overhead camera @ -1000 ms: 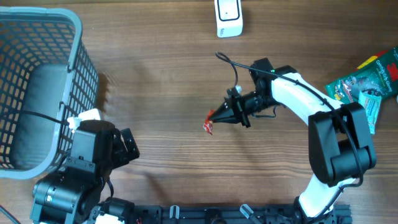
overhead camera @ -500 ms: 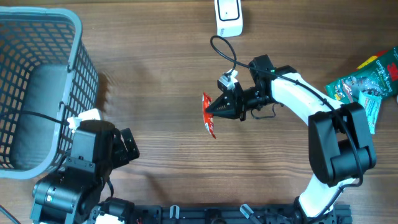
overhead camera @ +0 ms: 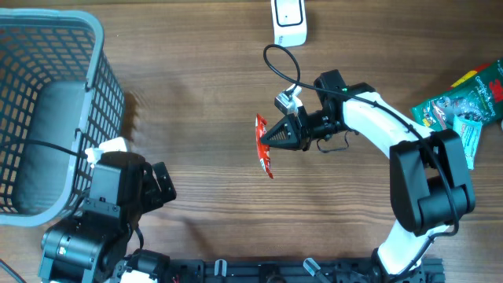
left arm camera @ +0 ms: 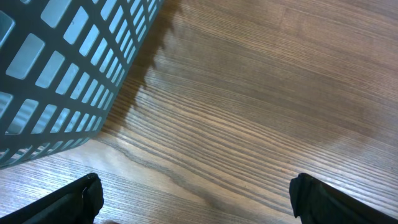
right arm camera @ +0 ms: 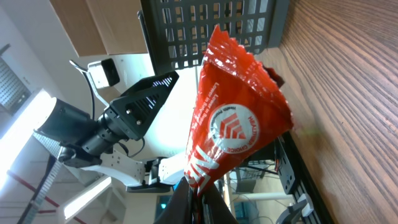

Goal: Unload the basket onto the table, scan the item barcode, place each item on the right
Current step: 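Lift the Nescafé stick and raise it toward the scanner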

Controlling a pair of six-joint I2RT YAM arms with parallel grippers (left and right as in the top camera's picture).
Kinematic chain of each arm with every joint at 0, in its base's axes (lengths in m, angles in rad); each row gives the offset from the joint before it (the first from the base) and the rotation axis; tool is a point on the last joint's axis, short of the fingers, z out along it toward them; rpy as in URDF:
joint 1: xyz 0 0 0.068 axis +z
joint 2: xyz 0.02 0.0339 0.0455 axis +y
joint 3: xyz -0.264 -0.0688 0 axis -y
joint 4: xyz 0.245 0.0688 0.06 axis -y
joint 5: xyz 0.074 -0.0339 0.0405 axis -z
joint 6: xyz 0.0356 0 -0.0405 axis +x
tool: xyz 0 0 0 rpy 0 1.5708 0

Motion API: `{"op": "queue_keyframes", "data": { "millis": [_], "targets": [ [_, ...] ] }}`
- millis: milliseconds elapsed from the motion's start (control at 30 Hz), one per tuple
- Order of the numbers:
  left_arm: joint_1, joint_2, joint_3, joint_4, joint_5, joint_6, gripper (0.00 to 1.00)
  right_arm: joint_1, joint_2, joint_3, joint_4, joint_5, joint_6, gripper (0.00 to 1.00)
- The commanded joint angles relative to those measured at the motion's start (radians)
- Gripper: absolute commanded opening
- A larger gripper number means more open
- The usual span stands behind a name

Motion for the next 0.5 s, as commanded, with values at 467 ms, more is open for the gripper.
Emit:
{"op": "queue_keyframes", "data": {
  "millis": [467],
  "targets": [
    [0.005,-0.001,0.001,0.000,0.005,0.015,1.00,-0.003,-0.025,-0.001,-0.001,-0.063,-0.025,0.04]
  ]
}}
